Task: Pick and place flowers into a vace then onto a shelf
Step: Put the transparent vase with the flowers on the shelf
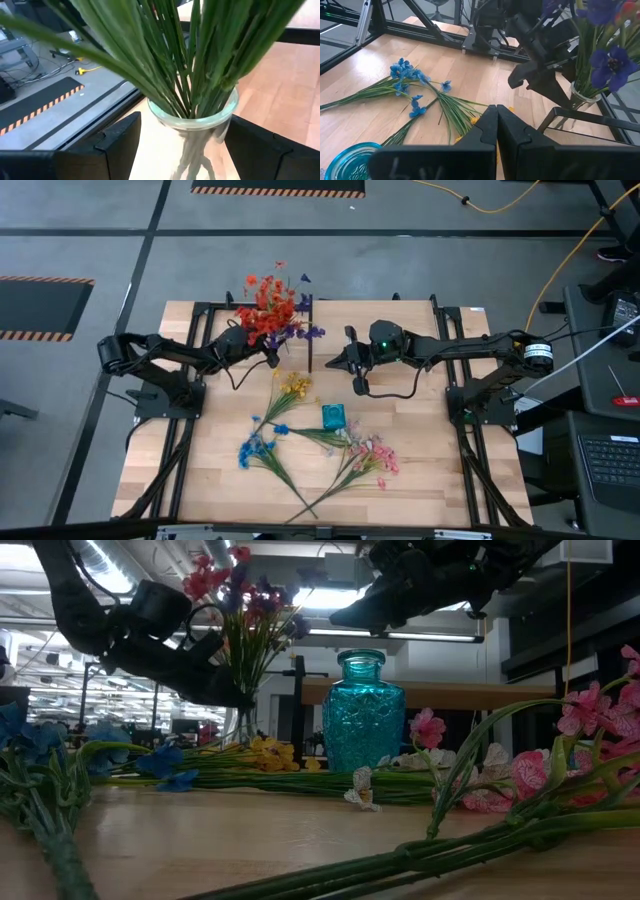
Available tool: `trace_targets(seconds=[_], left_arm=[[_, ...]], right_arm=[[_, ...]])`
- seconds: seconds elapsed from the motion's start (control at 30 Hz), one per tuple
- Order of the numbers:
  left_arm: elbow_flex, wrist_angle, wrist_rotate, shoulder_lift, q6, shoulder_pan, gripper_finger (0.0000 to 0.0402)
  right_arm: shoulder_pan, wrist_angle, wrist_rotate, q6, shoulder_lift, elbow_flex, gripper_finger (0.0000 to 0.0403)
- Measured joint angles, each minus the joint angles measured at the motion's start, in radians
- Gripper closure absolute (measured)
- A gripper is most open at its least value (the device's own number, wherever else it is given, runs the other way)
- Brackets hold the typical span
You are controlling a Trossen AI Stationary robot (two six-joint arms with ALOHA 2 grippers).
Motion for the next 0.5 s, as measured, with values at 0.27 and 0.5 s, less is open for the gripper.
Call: trace_targets(seconds=[0.27, 0.5], left_arm=[[0.0, 0.064, 0.026, 0.03, 0.006, 0.008, 0.0136], [0.0, 0.08, 0.027, 0.03, 0.019, 0.009, 0.0136]], right_arm=[[0.0, 0.0, 0.0, -0.001, 0.0, 0.0, 0.0399], [0.0, 0.0, 0.0, -0.002, 0.0, 0.0, 0.0399]])
